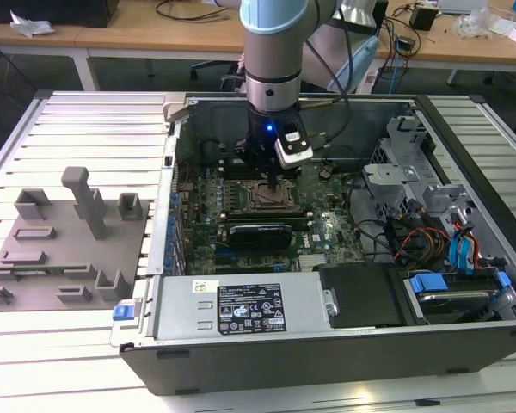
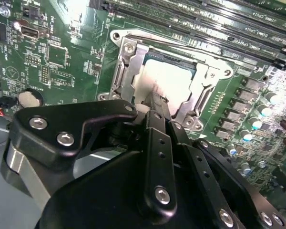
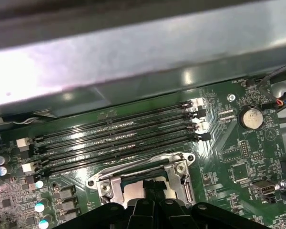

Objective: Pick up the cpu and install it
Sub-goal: 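Install the first cpu locking lever, then install the second cpu locking lever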

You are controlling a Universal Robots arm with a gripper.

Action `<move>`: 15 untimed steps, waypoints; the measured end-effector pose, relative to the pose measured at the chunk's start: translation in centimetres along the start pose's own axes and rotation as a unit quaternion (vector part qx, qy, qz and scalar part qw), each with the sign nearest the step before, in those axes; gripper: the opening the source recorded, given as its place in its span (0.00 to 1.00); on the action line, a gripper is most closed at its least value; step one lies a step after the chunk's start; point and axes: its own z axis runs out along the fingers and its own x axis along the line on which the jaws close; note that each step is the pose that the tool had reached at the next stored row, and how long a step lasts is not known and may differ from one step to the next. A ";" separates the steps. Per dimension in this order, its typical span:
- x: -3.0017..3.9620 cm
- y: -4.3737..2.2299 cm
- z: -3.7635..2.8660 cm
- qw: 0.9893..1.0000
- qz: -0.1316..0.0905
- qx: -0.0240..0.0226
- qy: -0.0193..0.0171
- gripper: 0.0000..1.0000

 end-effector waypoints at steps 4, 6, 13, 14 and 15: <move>-0.64 -1.90 -2.16 1.000 0.000 0.000 0.000 0.11; -0.71 -1.88 -3.06 1.000 0.000 0.000 0.000 0.11; -0.73 -1.88 -3.23 1.000 0.000 0.000 0.000 0.11; -0.73 -1.88 -3.31 1.000 0.000 0.000 0.000 0.11; -0.74 -1.88 -3.37 1.000 0.000 0.000 0.000 0.11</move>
